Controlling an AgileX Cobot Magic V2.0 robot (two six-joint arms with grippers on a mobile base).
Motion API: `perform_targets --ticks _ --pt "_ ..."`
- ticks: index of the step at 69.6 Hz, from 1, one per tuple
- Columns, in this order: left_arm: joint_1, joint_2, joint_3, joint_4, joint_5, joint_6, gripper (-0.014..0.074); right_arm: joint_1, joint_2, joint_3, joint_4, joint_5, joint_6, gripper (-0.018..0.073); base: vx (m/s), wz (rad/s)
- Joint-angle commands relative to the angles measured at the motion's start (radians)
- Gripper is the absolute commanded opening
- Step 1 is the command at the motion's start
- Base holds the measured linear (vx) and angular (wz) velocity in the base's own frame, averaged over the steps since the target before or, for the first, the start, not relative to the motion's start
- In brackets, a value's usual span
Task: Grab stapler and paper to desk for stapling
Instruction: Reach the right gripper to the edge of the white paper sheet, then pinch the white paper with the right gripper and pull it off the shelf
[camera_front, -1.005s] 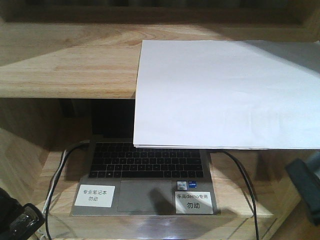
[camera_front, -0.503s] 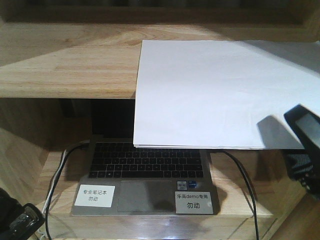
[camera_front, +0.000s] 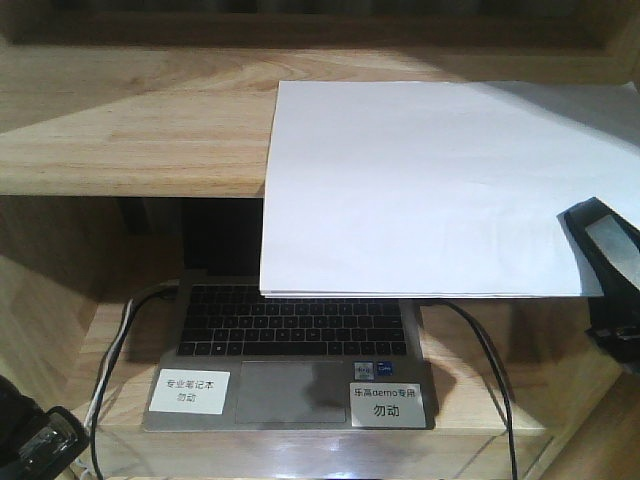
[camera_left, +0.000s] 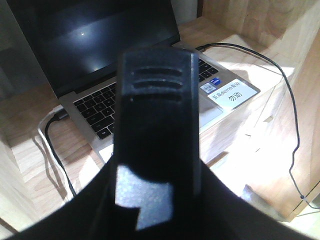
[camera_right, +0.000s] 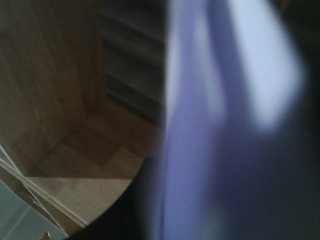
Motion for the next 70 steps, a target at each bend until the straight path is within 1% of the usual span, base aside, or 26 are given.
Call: perform_targets --ticks 1,12,30,41,55,63,70 --pt "-0.003 0.006 -0.032 -0.031 -0.105 -0.003 -0.0006 -0.001 -0.001 -0.028 -0.013 -0.106 -0.013 -0.0013 0.00 0.00" --pt "-0.003 0.006 -0.032 -0.031 -0.105 -0.003 -0.0006 -0.001 -0.028 0.010 -0.039 -0.135 -0.016 -0.0010 0.00 0.00" --pt "-0.003 0.006 -0.032 -0.031 -0.105 -0.003 -0.0006 -0.001 -0.198 0.134 -0.017 -0.131 -0.048 -0.0006 0.00 0.00" --pt "-0.003 0.006 -0.032 -0.031 -0.105 -0.003 -0.0006 -0.001 -0.323 0.183 -0.025 -0.048 -0.053 -0.0006 0.00 0.00" --pt "-0.003 0.006 -0.032 -0.031 -0.105 -0.003 -0.0006 -0.001 -0.430 0.215 -0.043 0.029 -0.053 -0.0006 0.00 0.00" --pt "-0.003 0.006 -0.032 -0.031 -0.105 -0.003 -0.0006 -0.001 -0.466 0.215 -0.042 0.055 -0.053 -0.0006 0.00 0.00" --pt "-0.003 0.006 -0.032 -0.031 -0.105 -0.003 -0.0006 -0.001 -0.472 0.214 -0.044 0.046 -0.065 -0.0006 0.00 0.00"
